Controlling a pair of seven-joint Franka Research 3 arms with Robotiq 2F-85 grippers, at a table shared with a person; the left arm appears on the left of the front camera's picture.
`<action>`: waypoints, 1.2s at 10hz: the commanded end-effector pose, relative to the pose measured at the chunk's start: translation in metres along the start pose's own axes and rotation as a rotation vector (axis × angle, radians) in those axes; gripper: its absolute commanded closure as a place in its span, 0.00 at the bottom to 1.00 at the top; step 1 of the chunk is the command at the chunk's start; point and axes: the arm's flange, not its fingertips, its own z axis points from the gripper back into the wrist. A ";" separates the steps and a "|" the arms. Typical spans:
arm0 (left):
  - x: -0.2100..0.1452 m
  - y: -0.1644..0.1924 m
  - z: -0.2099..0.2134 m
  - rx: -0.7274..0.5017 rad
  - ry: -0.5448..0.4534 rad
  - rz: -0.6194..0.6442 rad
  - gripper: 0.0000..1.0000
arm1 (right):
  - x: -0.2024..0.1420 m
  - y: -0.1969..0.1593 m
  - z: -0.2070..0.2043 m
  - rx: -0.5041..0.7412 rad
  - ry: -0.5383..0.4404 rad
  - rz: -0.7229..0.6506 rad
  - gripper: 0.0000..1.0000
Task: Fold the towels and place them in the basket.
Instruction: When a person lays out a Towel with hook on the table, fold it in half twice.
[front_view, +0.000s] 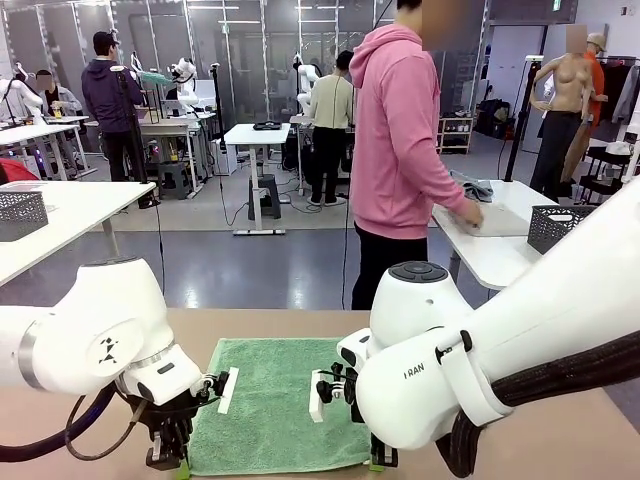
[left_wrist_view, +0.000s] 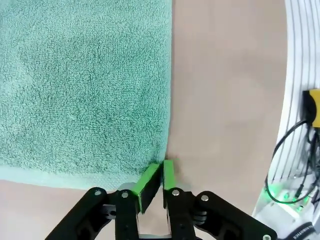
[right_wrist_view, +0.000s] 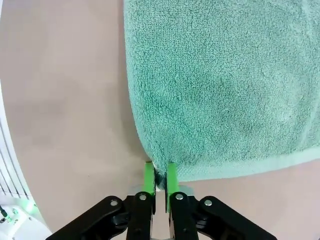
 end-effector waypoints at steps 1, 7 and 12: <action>-0.009 0.002 -0.008 0.011 -0.020 -0.014 1.00 | -0.012 0.010 -0.008 0.027 0.006 0.021 1.00; -0.004 -0.049 0.075 0.037 -0.065 -0.043 1.00 | -0.005 0.031 0.070 -0.055 -0.055 0.049 1.00; 0.010 -0.057 0.125 0.104 -0.094 -0.071 1.00 | 0.016 0.034 0.123 -0.078 -0.045 0.065 1.00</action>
